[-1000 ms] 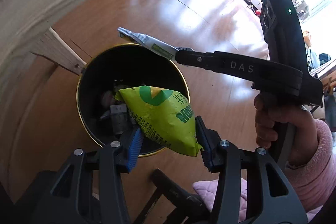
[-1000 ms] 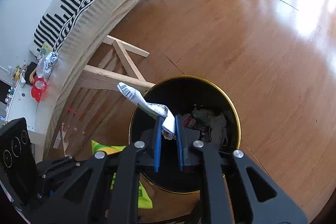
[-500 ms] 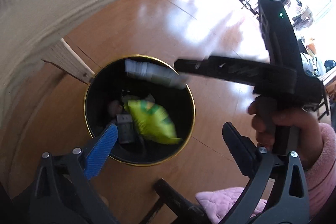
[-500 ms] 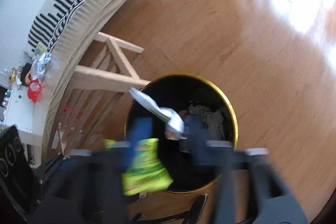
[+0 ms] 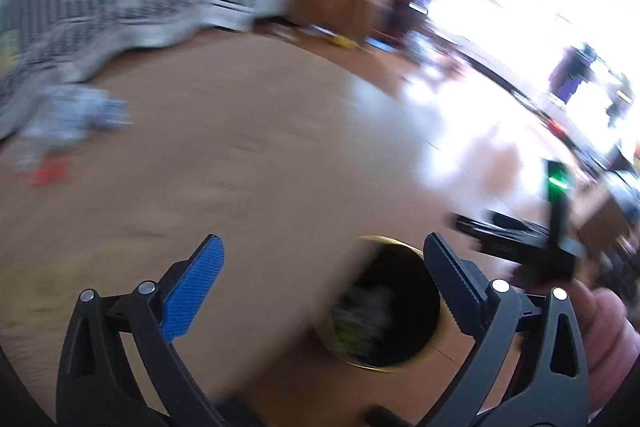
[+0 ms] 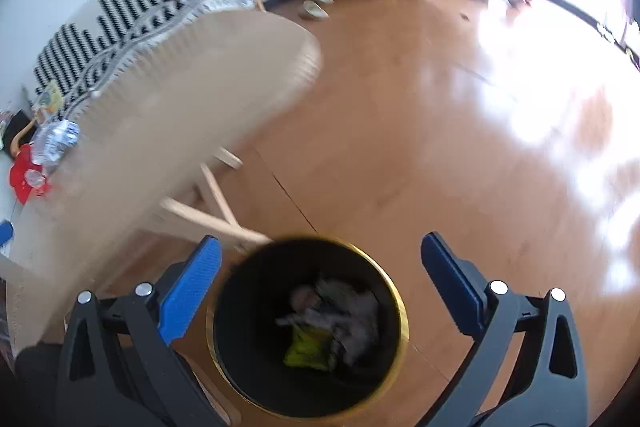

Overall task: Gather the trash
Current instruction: 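Grasp the red ribbon with left gripper while right gripper grasps crumpled foil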

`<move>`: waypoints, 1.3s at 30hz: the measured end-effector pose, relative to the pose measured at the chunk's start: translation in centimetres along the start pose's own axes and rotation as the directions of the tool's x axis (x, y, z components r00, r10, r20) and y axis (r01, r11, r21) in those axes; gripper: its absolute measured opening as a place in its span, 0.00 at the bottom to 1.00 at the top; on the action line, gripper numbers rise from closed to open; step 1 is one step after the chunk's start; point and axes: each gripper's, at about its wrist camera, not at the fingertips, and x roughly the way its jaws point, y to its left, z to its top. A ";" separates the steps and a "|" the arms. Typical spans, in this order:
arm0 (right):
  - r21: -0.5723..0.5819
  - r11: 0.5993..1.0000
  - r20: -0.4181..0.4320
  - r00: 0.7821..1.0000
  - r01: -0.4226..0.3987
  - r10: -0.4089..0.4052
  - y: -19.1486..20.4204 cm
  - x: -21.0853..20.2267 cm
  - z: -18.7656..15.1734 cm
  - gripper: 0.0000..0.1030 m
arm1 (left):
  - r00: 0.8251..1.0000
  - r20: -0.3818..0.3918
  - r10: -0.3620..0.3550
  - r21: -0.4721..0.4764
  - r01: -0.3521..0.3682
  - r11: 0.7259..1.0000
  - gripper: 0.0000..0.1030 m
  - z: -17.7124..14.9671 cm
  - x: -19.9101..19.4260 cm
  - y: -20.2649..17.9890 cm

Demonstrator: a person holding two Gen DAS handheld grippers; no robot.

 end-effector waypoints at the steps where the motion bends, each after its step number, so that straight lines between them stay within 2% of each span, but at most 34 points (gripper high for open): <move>1: -0.025 1.000 0.020 1.000 -0.009 0.010 1.3 -0.1 0.5 0.95 | 0.998 0.009 0.058 -0.023 -0.058 0.998 0.94 0.3 -0.4 2.2; 3: -0.102 0.993 0.052 0.996 -0.063 0.068 4.9 -0.2 1.8 0.95 | 0.980 0.003 0.200 -0.068 -0.199 0.978 0.94 0.4 -0.8 6.7; 4: -0.140 0.986 0.056 0.993 -0.095 0.103 6.6 -0.1 2.2 0.95 | 0.960 -0.010 0.279 -0.095 -0.279 0.956 0.94 0.1 -1.1 9.3; 6: -0.239 0.955 0.041 0.981 -0.173 0.188 10.6 0.1 2.9 0.95 | 0.934 -0.033 0.356 -0.139 -0.357 0.924 0.94 -0.8 -1.5 13.1; 9: -0.373 0.892 -0.048 0.965 -0.257 0.258 16.2 1.4 3.6 0.94 | 0.914 -0.080 0.397 -0.181 -0.405 0.896 0.94 -2.0 -1.1 17.3; 11: -0.432 0.856 -0.087 0.958 -0.282 0.272 19.1 2.2 3.9 0.94 | 0.909 -0.099 0.405 -0.174 -0.416 0.892 0.94 -1.9 -0.4 19.5; 16: -0.503 0.807 -0.096 0.947 -0.311 0.306 25.1 3.4 6.3 0.94 | 0.898 -0.119 0.424 -0.166 -0.439 0.883 0.94 0.1 1.4 23.2; 23: -0.577 0.760 -0.126 0.952 -0.299 0.279 33.2 8.4 8.3 0.94 | 0.904 -0.140 0.405 -0.191 -0.426 0.885 0.94 2.1 5.1 27.7; 27: -0.608 0.738 -0.148 0.955 -0.292 0.255 36.9 12.1 9.2 0.94 | 0.929 -0.152 0.338 -0.197 -0.364 0.911 0.94 1.9 7.0 28.7; 29: -0.610 0.729 -0.165 0.950 -0.311 0.267 38.3 13.6 9.5 0.94 | 0.937 -0.149 0.316 -0.193 -0.341 0.920 0.94 1.8 7.7 28.7; 31: -0.608 0.720 -0.178 0.941 -0.336 0.289 40.1 15.0 10.1 0.94 | 0.932 -0.140 0.335 -0.152 -0.354 0.923 0.94 2.0 8.2 28.6; 34: -0.617 0.709 -0.189 0.938 -0.343 0.289 42.3 16.7 11.0 0.94 | 0.938 -0.136 0.319 -0.144 -0.337 0.930 0.94 2.5 8.8 28.9; 39: -0.674 0.680 -0.175 0.957 -0.287 0.230 45.3 19.6 11.4 0.94 | 0.939 -0.139 0.314 -0.127 -0.331 0.935 0.94 3.7 10.0 29.0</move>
